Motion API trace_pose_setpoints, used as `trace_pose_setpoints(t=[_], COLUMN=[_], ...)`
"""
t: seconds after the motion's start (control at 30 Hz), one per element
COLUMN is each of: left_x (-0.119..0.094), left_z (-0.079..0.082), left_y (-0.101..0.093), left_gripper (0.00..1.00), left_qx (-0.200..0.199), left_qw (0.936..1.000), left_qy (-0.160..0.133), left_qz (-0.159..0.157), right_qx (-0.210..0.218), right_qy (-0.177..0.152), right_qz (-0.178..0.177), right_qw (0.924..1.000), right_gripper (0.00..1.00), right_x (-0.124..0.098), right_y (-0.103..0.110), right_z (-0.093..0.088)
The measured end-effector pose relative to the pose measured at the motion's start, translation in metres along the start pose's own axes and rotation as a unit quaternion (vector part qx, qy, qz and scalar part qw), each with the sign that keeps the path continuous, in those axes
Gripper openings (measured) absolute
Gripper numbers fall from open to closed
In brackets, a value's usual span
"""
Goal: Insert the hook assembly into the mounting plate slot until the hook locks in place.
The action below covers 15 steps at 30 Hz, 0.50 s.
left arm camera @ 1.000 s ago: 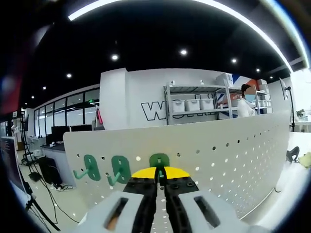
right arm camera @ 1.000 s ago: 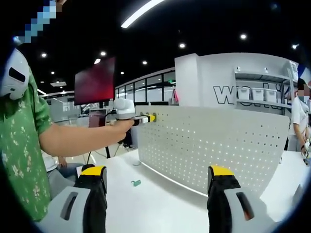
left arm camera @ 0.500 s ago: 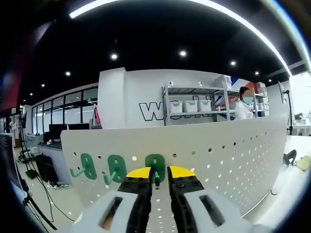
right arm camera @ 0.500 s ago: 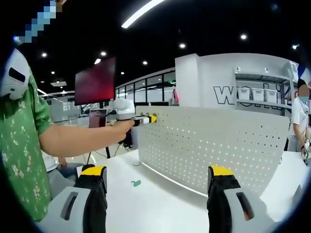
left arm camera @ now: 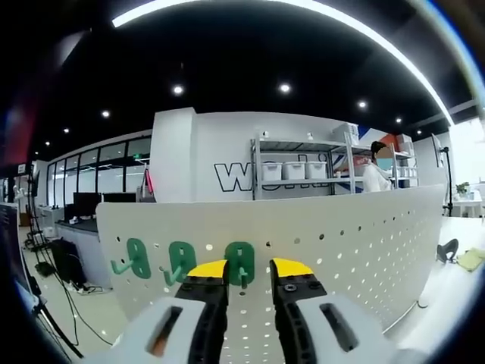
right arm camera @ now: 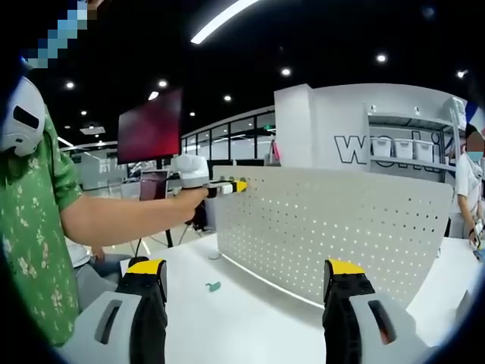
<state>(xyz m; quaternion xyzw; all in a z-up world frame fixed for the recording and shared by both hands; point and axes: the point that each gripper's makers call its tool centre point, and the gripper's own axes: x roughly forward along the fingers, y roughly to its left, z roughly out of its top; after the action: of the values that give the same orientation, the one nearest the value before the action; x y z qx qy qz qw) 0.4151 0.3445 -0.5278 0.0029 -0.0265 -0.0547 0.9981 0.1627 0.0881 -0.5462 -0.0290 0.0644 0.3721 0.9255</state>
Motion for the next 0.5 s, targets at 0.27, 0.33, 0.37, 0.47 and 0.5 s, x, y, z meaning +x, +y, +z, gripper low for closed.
trace_pose_setpoints(t=[0.27, 0.33, 0.37, 0.47, 0.5], left_x=[-0.007, -0.009, -0.010, -0.014, -0.016], left_z=[0.001, 0.000, 0.000, 0.000, 0.000], left_y=[-0.002, -0.002, -0.003, -0.005, -0.006], left_gripper=[0.36, 0.38, 0.39, 0.43, 0.45], left_qx=[-0.009, -0.009, -0.010, -0.014, -0.016], left_qw=[0.9999, 0.9999, 0.9998, 0.9997, 0.9996], left_qy=[-0.001, 0.000, 0.000, 0.002, 0.001], left_qz=[-0.013, -0.014, -0.015, -0.019, -0.022], right_qx=[-0.003, -0.004, -0.004, -0.005, -0.006], right_qy=[0.000, 0.001, 0.000, 0.000, -0.001], right_qz=[0.002, 0.002, 0.002, 0.003, 0.003], right_qw=[1.0000, 1.0000, 1.0000, 1.0000, 1.0000], right_gripper=[0.87, 0.87, 0.87, 0.87, 0.87], right_x=[0.001, 0.001, 0.001, 0.001, 0.001], right_y=[0.002, 0.003, 0.003, 0.004, 0.005], right_z=[0.002, 0.002, 0.002, 0.003, 0.004])
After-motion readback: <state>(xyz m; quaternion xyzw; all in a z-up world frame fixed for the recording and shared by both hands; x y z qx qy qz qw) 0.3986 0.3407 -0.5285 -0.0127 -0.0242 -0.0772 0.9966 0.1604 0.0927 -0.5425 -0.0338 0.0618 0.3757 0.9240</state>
